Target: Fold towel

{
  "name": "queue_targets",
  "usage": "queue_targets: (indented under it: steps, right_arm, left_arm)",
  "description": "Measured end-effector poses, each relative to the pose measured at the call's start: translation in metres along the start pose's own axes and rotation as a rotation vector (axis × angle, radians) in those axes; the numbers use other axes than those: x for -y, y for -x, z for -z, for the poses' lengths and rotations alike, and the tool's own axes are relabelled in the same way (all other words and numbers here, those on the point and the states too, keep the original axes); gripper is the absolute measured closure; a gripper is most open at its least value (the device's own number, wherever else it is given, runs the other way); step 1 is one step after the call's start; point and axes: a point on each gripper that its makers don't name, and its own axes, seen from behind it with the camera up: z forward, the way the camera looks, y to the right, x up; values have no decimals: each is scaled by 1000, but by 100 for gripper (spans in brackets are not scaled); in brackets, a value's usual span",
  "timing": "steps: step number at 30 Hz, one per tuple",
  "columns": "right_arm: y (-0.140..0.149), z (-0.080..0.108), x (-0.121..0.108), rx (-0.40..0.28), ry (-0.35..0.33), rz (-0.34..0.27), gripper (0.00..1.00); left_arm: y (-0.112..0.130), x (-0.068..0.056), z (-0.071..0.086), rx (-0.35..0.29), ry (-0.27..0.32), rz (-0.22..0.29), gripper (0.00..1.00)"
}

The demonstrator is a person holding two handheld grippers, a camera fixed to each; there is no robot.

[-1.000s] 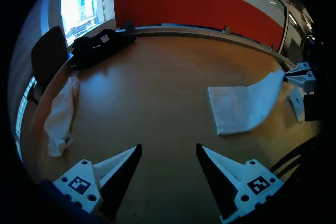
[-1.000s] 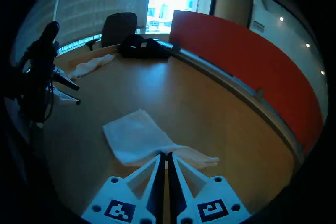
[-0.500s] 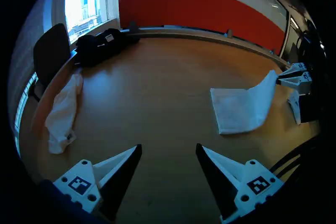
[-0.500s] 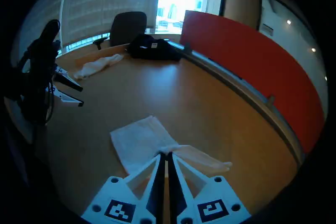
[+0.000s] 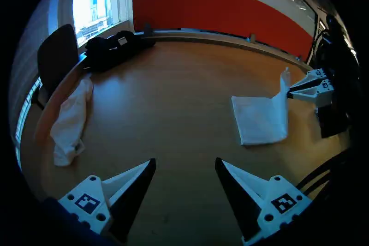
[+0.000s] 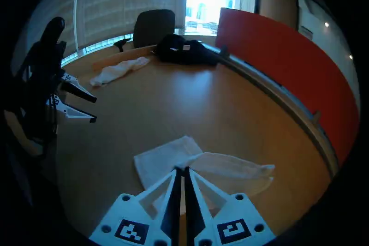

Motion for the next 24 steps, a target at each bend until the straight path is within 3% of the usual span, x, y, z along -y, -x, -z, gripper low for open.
queue_targets:
  steps: [11, 17, 19, 24]
  right_arm:
    - [11, -43, 38, 45, -103, -40, 96]
    - [16, -49, 42, 56, -114, -56, 94]
    - [17, -48, 41, 57, -113, -59, 87]
    - [18, -45, 38, 56, -105, -68, 45]
  left_arm:
    - [2, 3, -1, 5, -4, 5, 5]
    - [2, 4, -4, 9, -5, 6, 5]
    - [2, 3, -5, 11, -4, 6, 5]
    - [2, 2, -7, 14, -3, 2, 5]
